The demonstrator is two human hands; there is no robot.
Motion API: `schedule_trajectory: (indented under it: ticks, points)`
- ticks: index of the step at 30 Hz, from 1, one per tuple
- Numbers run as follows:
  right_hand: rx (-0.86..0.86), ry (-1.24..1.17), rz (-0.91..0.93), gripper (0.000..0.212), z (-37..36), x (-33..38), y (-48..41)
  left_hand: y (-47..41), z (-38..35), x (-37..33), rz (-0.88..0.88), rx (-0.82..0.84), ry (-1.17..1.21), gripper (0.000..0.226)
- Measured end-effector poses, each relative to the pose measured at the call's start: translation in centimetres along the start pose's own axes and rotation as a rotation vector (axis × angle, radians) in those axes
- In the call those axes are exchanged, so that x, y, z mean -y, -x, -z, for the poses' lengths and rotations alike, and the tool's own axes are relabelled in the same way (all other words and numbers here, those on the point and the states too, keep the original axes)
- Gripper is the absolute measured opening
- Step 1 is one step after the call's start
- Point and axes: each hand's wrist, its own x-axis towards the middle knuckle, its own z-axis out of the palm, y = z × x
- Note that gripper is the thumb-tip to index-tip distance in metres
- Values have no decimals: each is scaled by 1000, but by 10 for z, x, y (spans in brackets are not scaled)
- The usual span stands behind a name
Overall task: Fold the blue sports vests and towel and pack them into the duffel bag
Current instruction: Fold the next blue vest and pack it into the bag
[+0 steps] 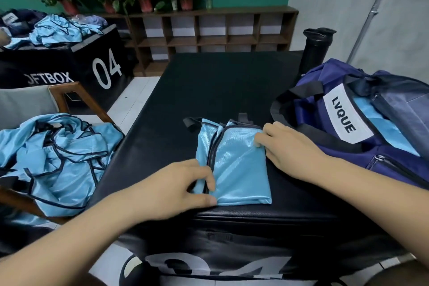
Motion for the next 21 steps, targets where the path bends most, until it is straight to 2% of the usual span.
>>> schedule_trajectory:
  ticks: [2,5,9,14,21]
  points:
    - [24,13,10,37,3,0,0,4,-6,-4,-24,-13,-37,33]
    - [38,30,59,48,13,9,4,4,-11,-4,-107,-150,-243,41]
    - [162,-88,168,63,28,26,14,2,-13,-8,-203,-190,-353,32]
    - [284,-211,249,62,38,40,28,0,-15,-9,-264,-160,-356,18]
    - [297,-285,256,56,38,37,44,-8,-18,-13,-274,-160,-315,10]
